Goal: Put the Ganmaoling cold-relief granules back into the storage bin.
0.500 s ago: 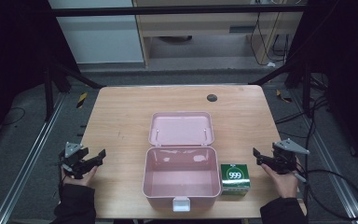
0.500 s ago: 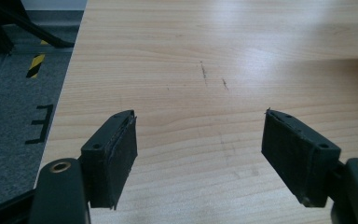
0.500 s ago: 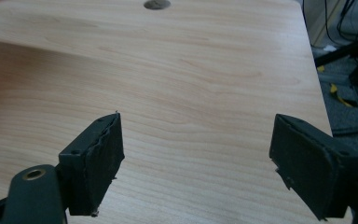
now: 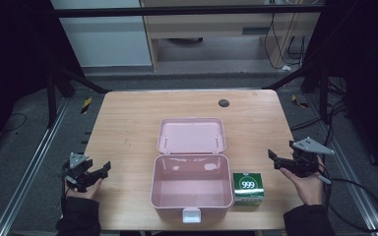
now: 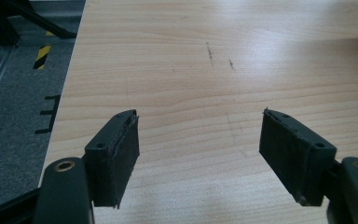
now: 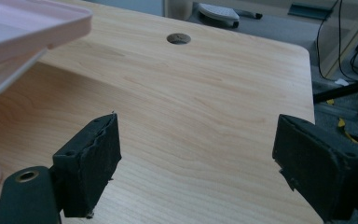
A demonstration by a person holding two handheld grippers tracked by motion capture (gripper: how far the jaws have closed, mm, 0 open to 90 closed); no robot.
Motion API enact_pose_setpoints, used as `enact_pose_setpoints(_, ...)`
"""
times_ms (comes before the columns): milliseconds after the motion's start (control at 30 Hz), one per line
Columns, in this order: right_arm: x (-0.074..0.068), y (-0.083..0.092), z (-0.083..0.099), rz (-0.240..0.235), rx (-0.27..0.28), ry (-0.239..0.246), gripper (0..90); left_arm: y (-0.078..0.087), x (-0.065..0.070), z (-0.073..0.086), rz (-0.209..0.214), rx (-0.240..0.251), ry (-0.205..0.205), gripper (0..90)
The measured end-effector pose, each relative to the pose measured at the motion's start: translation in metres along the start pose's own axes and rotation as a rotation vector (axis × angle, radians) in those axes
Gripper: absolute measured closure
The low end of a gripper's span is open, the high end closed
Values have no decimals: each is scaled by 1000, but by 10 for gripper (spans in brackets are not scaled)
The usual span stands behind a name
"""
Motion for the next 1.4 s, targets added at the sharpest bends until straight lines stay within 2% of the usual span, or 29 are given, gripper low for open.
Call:
enact_pose_setpoints(167, -9, 5, -21, -67, -5, 37, 143, -1, 1, 1, -3, -3, -12, 279)
enact_pose_setpoints(467, -24, 10, -48, -153, -36, 142, 123, -2, 0, 4, -5, -21, -21, 278)
enact_pose_setpoints(733, -39, 13, -62, -248, -105, 255, 110, -4, 2, 6, 0, -33, -35, 278)
enact_pose_setpoints(967, -58, 18, -62, -358, -196, 367, 91, -5, 3, 7, 5, -39, -41, 278)
enact_pose_setpoints(1133, -72, 21, -58, -437, -235, 425, 85, -6, 4, 7, 8, -39, -46, 278)
enact_pose_setpoints(1400, -83, 24, -47, -511, -321, 509, 74, -7, 5, 8, 13, -48, -53, 278)
Point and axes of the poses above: each handheld gripper's, and its own axes: y roughly backward along the jaws, z roughly out of its underside, x roughly to its right, the point moved 8 cm from there along -y, roughly forward along the jaws, and after that the axes turned 6 degrees about x, right-handed, at the moved point
